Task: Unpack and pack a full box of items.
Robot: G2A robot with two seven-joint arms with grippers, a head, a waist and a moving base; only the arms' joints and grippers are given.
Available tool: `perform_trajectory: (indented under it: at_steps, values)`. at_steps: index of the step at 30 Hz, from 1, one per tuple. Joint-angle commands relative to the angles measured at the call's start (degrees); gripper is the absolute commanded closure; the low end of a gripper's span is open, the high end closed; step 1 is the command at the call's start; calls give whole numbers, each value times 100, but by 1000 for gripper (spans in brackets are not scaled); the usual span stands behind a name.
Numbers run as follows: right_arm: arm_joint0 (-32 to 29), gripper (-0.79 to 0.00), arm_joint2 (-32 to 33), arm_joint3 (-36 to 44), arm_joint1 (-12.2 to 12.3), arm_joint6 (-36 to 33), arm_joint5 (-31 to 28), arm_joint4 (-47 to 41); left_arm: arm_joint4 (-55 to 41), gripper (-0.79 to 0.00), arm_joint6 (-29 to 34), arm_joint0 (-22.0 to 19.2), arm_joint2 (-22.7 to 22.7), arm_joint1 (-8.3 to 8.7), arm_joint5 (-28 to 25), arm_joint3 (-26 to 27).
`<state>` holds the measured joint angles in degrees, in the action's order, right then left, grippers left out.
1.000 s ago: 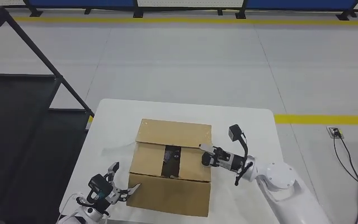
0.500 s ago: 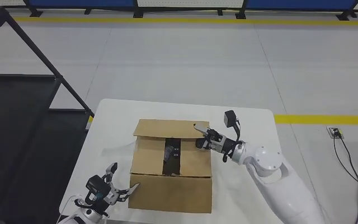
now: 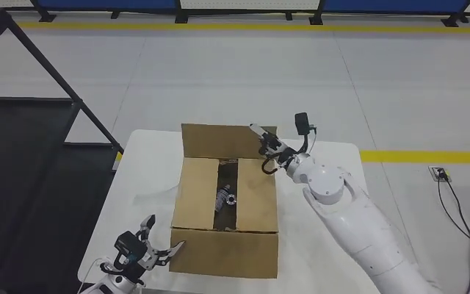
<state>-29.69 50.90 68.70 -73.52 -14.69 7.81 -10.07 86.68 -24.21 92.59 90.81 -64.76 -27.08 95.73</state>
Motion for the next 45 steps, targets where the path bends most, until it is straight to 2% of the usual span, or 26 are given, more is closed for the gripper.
perform_trajectory:
  at_steps: [1, 4, 12, 17, 20, 24, 29, 41, 45]
  values:
    - [291, -785, -238, -379, -122, 132, 86, 73, -33, -785, -24, 10, 6, 1, 18, -13]
    - [650, -785, -613, -924, -340, 281, 206, 175, -96, -785, -57, 23, 18, 2, 34, -33]
    - [1267, -785, -1149, -2157, -814, -27, 294, 99, -219, -785, -125, 43, 26, 5, 82, -95]
    - [1393, -785, -1097, -2477, -960, -79, -156, -58, -423, -785, -176, 57, 74, -4, 220, -129]
    - [1265, -785, -939, -2202, -910, -239, -588, -38, -692, -785, -170, 76, 140, -19, 403, -102]
    - [780, -785, -615, -1239, -675, -1010, -947, 151, -1166, -785, -172, 128, 331, -42, 712, -38]
    - [-257, -785, -219, 363, -335, -1786, -656, 646, -1704, -785, -104, 182, 643, -57, 974, -75]
    - [-257, -785, -219, 363, -335, -1786, -656, 646, -1779, -785, -81, 197, 699, -57, 976, -93]
    - [-146, -785, -531, 130, -455, -1713, -432, 806, -1553, -785, 47, 155, 561, -67, 1044, 163]
